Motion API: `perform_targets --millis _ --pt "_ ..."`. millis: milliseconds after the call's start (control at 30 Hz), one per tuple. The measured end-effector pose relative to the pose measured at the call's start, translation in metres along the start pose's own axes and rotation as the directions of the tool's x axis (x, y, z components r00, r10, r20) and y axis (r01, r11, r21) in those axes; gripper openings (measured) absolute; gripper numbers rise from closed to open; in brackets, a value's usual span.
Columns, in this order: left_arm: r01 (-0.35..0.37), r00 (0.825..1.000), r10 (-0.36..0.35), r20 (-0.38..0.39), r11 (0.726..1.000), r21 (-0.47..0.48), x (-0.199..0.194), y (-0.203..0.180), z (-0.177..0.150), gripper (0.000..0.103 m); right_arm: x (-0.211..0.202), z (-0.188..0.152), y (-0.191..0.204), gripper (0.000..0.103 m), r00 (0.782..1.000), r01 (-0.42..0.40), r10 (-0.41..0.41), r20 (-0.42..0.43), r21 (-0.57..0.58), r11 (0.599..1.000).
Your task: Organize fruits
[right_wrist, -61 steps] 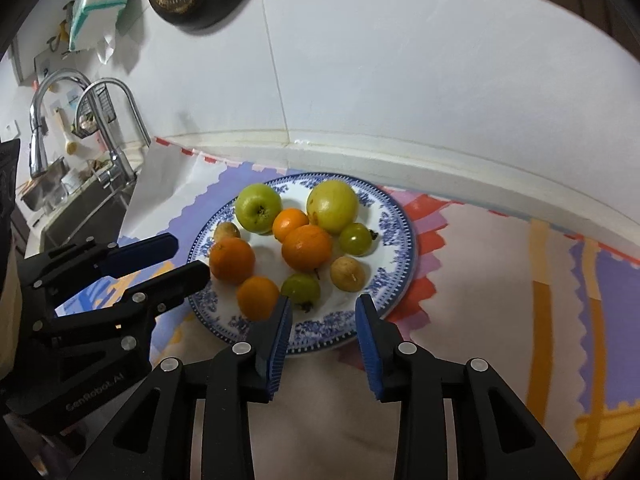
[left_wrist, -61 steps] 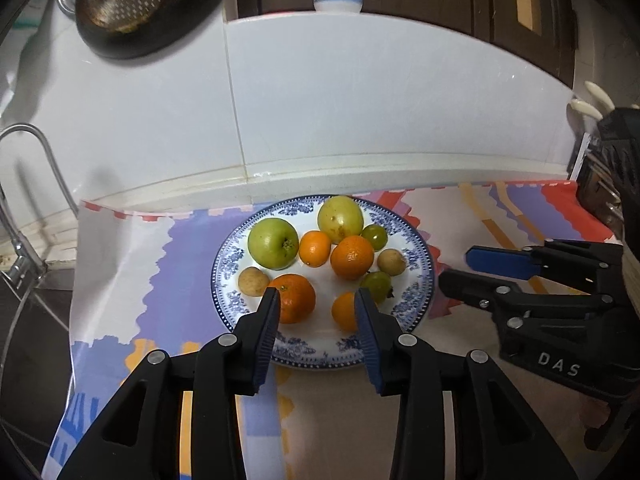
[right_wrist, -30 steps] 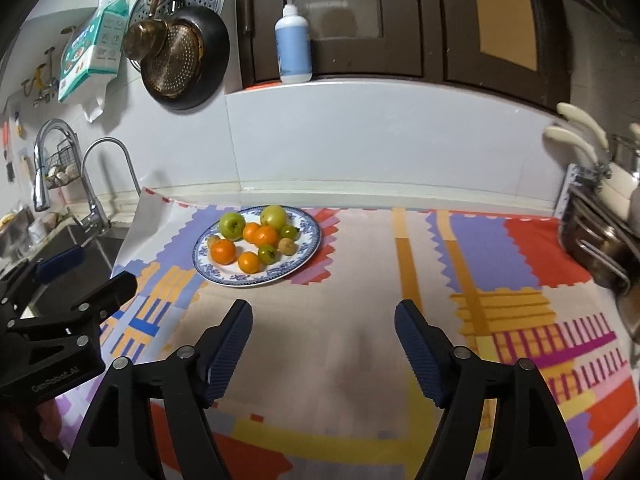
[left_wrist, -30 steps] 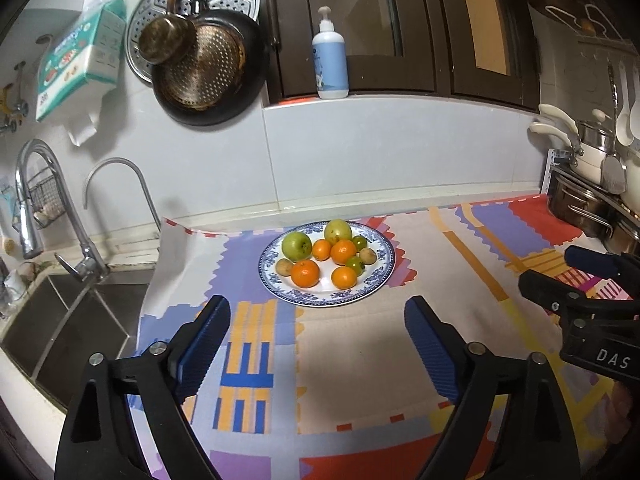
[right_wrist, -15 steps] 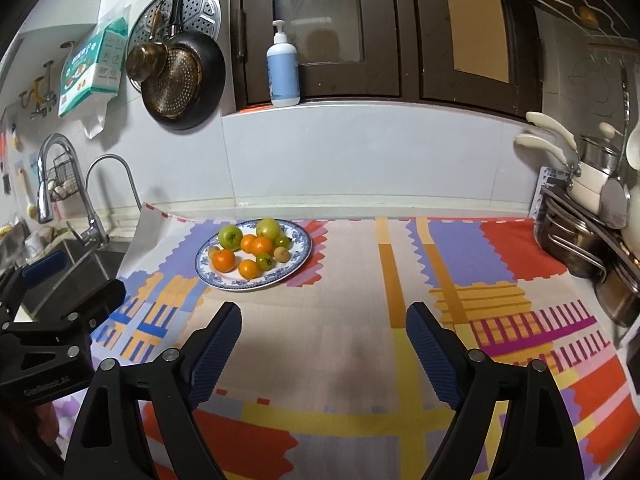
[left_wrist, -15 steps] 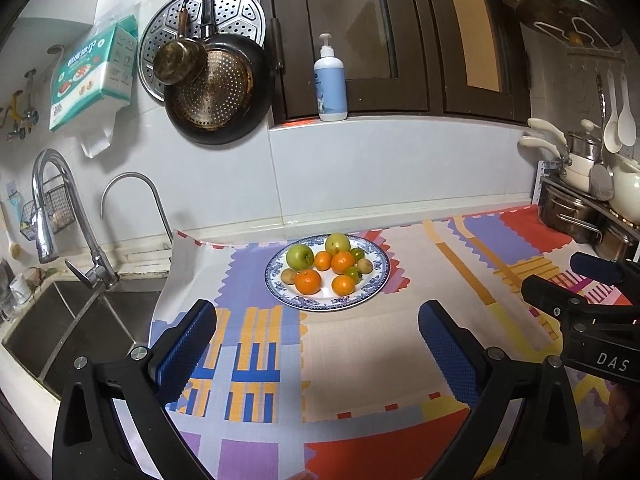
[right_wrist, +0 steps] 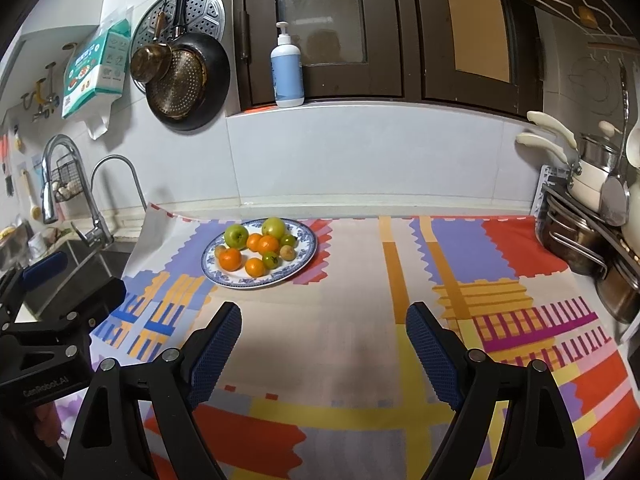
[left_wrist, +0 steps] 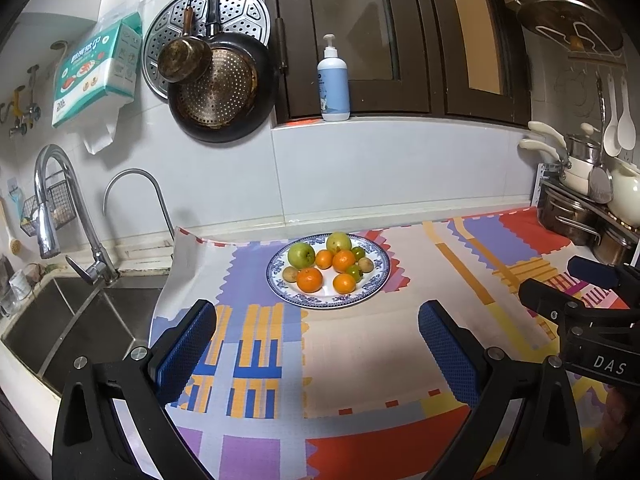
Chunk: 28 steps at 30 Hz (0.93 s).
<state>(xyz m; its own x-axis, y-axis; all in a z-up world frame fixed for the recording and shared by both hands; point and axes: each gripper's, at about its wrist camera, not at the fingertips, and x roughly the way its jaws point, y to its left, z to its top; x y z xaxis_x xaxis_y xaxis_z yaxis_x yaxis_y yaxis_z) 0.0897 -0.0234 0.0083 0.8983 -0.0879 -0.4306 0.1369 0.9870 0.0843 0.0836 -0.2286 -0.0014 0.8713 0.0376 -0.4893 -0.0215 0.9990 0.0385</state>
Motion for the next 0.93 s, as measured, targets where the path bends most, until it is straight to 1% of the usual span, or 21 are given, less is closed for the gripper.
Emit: perform_targets --millis 467,933 --pt "-0.003 1.000 0.003 -0.004 1.000 -0.007 0.0021 0.0017 -0.0021 0.103 0.0026 -0.0004 0.0015 0.085 1.000 0.000 0.000 -0.004 -0.002 1.000" --pt "0.003 1.000 -0.004 -0.031 1.000 -0.017 0.0064 0.0076 -0.0077 0.103 0.0060 -0.0017 0.0053 0.085 1.000 -0.008 0.008 -0.021 -0.010 1.000"
